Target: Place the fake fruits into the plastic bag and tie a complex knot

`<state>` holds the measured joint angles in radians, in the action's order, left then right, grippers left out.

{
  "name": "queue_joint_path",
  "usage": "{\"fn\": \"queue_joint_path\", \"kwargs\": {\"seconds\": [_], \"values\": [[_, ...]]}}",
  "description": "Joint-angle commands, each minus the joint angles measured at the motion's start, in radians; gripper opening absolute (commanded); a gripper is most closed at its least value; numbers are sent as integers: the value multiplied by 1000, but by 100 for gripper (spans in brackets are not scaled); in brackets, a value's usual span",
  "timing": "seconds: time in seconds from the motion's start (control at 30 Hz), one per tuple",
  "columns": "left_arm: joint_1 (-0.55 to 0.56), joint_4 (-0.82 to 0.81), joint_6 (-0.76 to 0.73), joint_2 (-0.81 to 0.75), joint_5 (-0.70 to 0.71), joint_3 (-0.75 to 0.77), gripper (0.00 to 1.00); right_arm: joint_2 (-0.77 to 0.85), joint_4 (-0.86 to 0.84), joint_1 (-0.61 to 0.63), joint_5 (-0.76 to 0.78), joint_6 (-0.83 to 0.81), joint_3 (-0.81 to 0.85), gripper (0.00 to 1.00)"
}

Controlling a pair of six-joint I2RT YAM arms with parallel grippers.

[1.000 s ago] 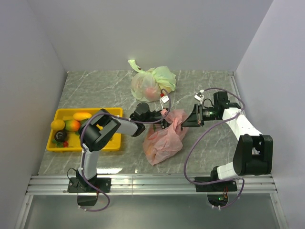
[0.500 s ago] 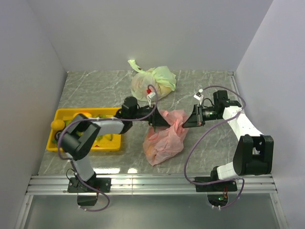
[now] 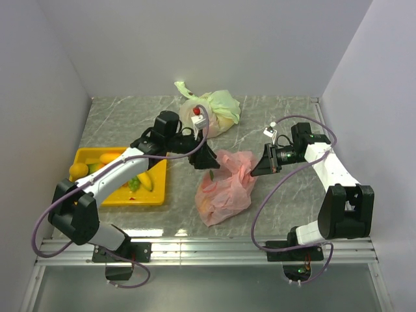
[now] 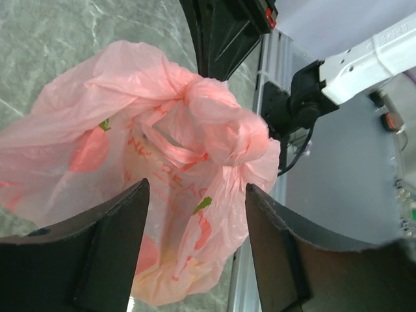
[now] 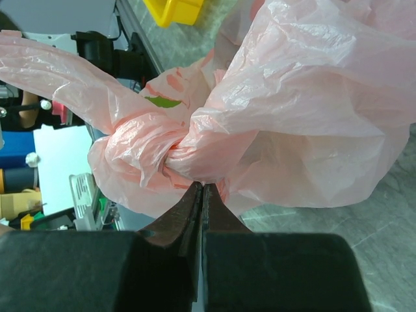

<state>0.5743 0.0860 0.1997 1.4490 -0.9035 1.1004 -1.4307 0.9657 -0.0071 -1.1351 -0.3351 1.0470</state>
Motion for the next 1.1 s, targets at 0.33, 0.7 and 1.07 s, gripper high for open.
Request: {"fn": "queue_joint_path", "kwargs": {"seconds": [0.33, 0.7, 1.07], "values": [[156, 120, -83, 74, 156, 197, 71, 38, 48, 29, 9, -47, 59, 0], [27, 170, -54, 94, 219, 110, 0, 55, 142, -43, 63, -136, 119, 0], [-162, 259, -111, 34, 366, -48, 0, 26, 239, -316, 322, -376, 124, 0]]}}
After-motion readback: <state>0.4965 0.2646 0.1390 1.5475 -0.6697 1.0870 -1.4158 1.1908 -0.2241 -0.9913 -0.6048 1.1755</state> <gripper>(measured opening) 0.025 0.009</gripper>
